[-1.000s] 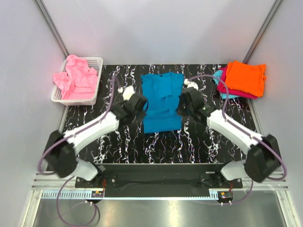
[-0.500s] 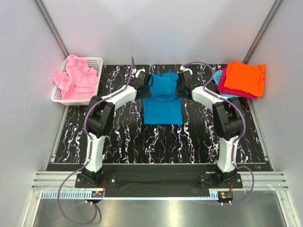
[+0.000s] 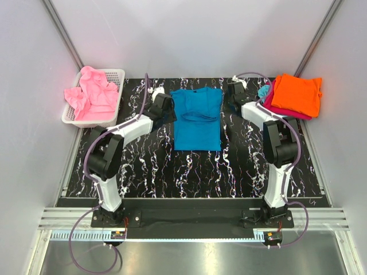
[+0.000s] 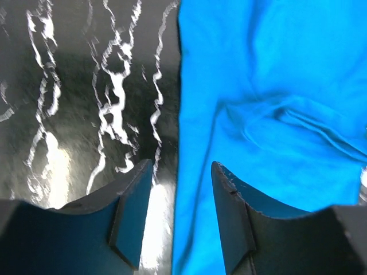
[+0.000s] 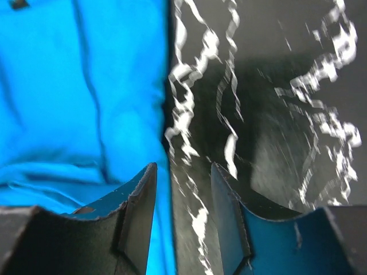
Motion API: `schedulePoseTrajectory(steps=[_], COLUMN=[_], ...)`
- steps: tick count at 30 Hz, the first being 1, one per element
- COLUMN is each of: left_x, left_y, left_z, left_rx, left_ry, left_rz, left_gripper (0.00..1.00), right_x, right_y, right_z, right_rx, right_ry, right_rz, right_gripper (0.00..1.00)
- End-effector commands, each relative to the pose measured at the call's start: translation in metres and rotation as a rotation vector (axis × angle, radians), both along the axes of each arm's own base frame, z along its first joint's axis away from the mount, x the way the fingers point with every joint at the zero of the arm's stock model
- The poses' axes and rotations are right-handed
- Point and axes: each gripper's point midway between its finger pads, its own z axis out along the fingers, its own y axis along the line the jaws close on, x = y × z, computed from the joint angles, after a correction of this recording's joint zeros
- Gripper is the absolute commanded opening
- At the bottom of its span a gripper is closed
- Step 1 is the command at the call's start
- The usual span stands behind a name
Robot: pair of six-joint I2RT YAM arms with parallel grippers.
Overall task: Fold and stack the t-shirts
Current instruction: Fold the tshirt
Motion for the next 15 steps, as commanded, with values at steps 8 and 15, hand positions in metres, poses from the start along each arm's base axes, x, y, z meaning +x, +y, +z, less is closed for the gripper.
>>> schedulePoseTrajectory(steps=[8,15], left_x=[-0.066,-0.037], left_y=[-0.038,-0.059], left_z=[0.011,0.013], left_rx=[-0.208,-0.196], left_ry=[0.053,0.114], left_rz=[-0.215,-0.231], left_gripper=[0.43,0.08], right_x=[-0.077,-0.072], right_y=[0.025,0.059], right_z=[0.006,0.02], right_rx=[0.164,0.276], right_ry=[0.08,0.089], right_rz=[0.15,0.248], right_gripper=[0.41,0.3])
